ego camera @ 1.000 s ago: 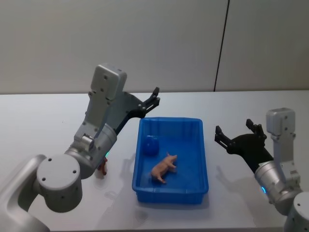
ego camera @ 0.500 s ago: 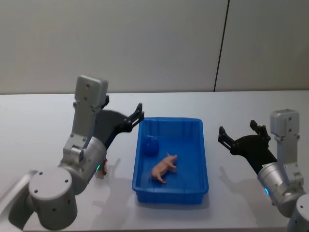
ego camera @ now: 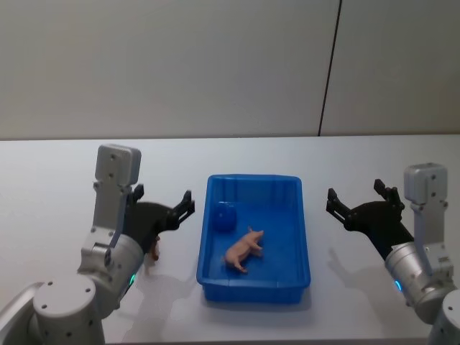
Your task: Pick up the two dolls from the table and place them into the box.
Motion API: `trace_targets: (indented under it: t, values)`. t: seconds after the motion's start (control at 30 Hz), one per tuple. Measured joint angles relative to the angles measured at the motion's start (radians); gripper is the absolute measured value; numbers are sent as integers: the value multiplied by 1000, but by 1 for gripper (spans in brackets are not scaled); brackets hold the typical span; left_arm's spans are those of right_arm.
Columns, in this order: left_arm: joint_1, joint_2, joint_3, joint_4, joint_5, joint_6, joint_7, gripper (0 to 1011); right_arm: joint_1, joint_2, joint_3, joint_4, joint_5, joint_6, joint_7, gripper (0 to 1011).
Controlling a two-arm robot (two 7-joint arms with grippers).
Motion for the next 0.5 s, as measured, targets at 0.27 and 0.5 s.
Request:
trace_targets:
  t: [0.27,0.5]
  values:
    - [17,5,-7,33,-29,20,12,1001,-1,1,0,-1,1,0,-1,1001]
    - [18,3,-16,73,-46,27,13,1001,-1,1,0,-2,1,0,-2,1001]
